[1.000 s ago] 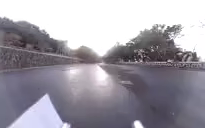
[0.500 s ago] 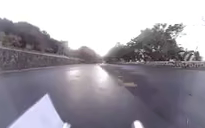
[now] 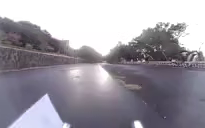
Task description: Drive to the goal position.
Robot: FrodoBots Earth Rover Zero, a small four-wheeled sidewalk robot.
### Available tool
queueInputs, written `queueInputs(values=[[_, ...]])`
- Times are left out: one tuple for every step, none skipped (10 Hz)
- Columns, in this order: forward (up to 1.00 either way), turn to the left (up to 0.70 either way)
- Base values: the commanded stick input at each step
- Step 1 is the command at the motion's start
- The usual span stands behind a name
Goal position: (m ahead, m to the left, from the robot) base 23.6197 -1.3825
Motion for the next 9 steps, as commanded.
queueInputs(values=[[0.5,0.0],[0.5,0.0],[0.5,0.0],[0.5,0.0],[0.5,0.0],[0.5,0.0],[0.5,0.0],[0.5,0.0],[0.5,0.0]])
